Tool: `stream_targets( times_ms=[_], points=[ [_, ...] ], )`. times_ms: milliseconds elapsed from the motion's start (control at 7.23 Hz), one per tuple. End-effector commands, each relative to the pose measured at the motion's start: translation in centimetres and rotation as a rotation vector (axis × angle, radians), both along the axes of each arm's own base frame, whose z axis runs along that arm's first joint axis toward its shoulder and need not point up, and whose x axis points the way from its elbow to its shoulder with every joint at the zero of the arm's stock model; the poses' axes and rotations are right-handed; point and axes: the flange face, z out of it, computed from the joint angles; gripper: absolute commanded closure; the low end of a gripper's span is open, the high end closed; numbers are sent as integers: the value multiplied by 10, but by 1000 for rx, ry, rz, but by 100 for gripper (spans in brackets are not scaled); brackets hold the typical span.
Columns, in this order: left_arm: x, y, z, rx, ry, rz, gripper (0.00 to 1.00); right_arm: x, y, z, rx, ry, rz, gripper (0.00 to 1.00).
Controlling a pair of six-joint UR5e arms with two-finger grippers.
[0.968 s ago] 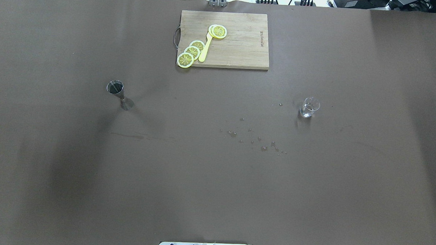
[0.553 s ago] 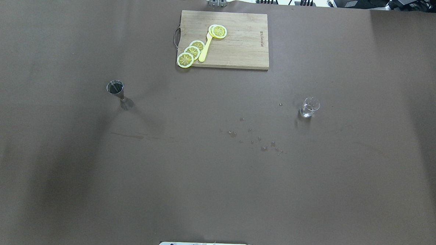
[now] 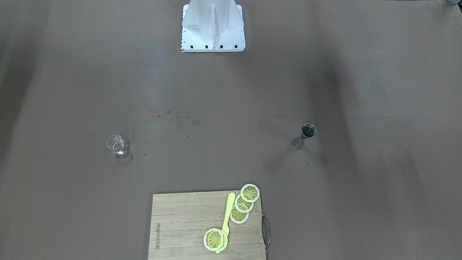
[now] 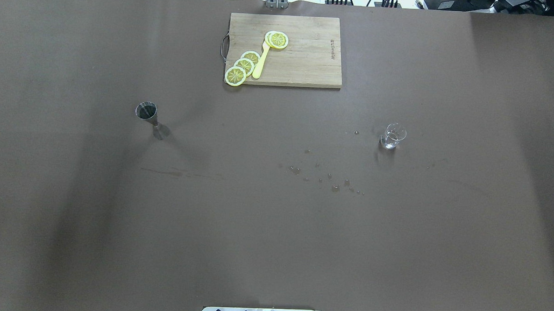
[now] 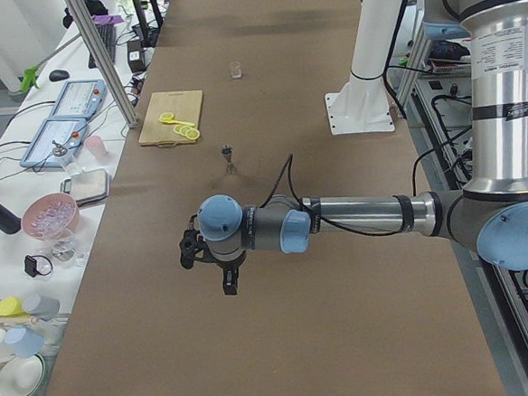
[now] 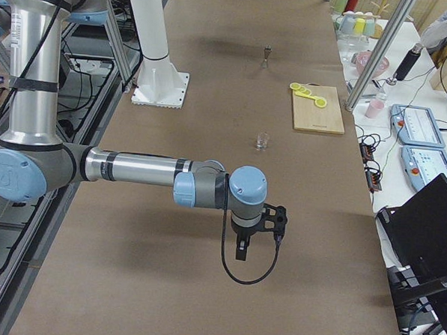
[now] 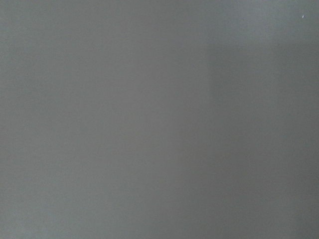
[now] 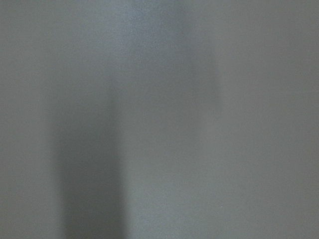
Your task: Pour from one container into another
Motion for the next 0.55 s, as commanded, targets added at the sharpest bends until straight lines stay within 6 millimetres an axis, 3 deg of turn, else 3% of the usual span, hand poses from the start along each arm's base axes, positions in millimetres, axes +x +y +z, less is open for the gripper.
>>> stream_targets(
  times_ms=[0,415],
  points=[
    [-7,4,3,-6,-2,-14,1,2,1,1,-2,1,4,0],
    [-4,-3,0,0,-2,-8,1,3,1,-1,2,1,6,0]
  ],
)
